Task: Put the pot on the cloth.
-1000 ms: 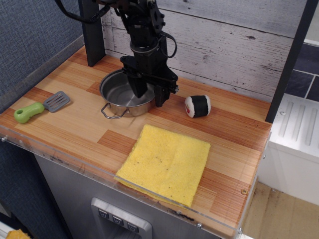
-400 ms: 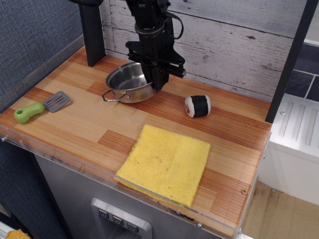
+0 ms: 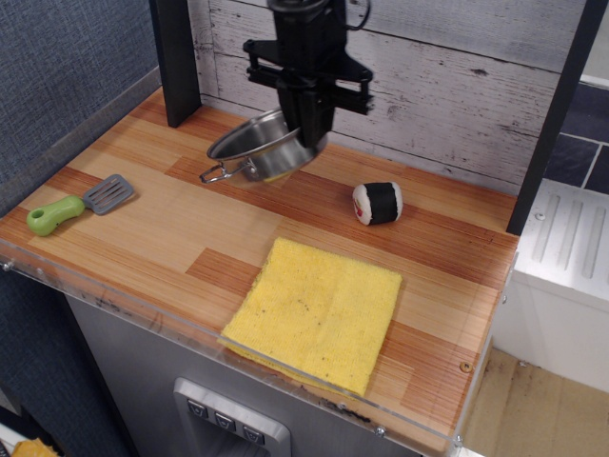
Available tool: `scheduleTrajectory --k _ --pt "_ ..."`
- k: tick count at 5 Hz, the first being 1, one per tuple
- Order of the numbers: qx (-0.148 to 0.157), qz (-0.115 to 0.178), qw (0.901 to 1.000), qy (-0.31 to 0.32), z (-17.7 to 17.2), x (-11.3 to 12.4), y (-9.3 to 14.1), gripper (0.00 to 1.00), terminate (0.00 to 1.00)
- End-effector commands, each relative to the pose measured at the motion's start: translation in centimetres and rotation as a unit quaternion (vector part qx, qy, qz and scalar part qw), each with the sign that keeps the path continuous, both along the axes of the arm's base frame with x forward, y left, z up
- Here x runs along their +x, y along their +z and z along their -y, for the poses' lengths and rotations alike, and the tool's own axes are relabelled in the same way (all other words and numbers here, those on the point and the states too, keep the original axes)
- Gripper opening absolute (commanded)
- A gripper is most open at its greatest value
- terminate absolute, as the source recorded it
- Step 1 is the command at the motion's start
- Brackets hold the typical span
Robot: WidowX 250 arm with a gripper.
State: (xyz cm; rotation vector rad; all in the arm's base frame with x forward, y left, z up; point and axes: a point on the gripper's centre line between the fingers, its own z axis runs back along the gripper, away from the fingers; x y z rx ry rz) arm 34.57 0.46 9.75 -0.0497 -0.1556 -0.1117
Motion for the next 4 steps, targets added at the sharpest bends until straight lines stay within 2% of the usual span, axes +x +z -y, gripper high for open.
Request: scheduleTrajectory --k 1,2,4 --pt "0.017 0.023 0.9991 -0.031 3.1 -3.6 1.7 0.0 0.0" --pt "0.012 0.023 0.9982 -0.054 4.7 -5.4 0.8 0.0 0.0" --pt "0.035 -0.001 0.9947 -0.096 5.9 -8.0 -1.7 0.0 0.0"
